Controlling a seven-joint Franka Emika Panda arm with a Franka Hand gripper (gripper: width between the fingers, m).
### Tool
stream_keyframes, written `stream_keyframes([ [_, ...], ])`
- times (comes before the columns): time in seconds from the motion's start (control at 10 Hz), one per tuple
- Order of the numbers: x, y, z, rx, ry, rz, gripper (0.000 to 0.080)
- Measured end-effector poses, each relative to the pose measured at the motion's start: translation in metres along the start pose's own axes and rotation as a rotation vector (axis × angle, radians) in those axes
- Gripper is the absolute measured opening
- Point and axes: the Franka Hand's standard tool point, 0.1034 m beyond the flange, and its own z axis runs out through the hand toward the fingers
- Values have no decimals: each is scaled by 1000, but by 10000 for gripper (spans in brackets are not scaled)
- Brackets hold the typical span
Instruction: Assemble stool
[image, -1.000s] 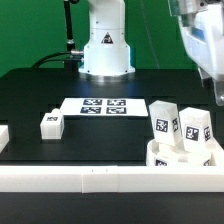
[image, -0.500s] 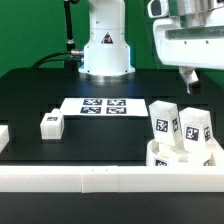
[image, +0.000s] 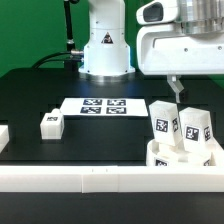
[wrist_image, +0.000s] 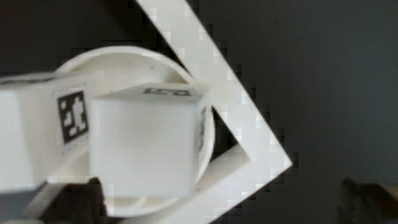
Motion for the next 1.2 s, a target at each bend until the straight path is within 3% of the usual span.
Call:
stream_keyframes([
  [0.3,2,4,0,-15,4,-204,649],
  [0.6,6,11,-1,-49,4,-524,649],
  [0.9,5,13,7,-115,50,-988,649],
  [1.1,4,16,11,-138,27,-1177,649],
  [1.2,3,17,13,-138,24,-1166,649],
])
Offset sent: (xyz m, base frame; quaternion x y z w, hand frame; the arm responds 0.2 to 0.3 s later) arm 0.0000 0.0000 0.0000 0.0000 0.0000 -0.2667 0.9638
